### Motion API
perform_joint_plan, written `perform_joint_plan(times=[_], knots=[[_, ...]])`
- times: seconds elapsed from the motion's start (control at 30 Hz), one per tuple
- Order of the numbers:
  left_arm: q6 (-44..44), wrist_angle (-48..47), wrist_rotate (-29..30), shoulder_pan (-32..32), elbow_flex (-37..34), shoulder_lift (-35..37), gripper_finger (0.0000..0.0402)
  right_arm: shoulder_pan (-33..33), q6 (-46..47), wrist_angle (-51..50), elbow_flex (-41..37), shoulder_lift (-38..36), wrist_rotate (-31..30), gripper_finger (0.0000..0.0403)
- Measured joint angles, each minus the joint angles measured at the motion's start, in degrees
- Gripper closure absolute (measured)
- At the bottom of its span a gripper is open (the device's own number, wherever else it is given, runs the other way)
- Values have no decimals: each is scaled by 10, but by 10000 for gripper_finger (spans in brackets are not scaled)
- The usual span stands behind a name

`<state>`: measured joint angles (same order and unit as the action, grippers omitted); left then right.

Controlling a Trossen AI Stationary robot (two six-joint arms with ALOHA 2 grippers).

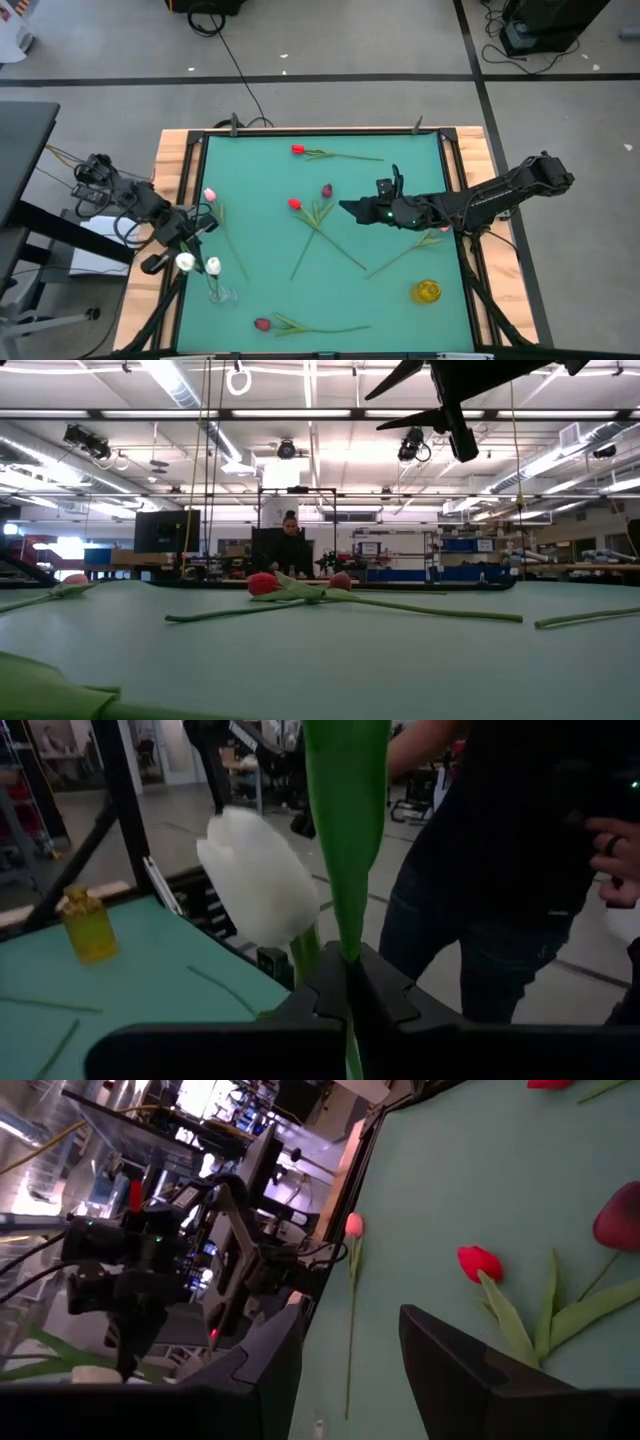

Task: Sort flowers into vase by color
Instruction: Put the white flower into the transparent vase

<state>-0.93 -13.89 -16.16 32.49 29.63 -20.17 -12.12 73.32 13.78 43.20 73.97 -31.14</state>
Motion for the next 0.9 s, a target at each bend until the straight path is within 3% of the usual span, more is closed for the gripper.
perform_joint_plan(times=[0.27, 0.5, 0.73, 0.9], knots=[[47, -3, 0, 0, 0, -34, 379, 0, -5, 6, 0, 0, 12, 223], [91, 0, -33, 0, 0, -38, 316, 0, -5, 7, 0, 0, 14, 210], [192, -3, -56, 0, 1, -37, 255, 0, 0, 7, 0, 0, 27, 203], [193, -101, -57, 0, 51, -37, 249, 10, 52, -34, 0, 0, 46, 203]])
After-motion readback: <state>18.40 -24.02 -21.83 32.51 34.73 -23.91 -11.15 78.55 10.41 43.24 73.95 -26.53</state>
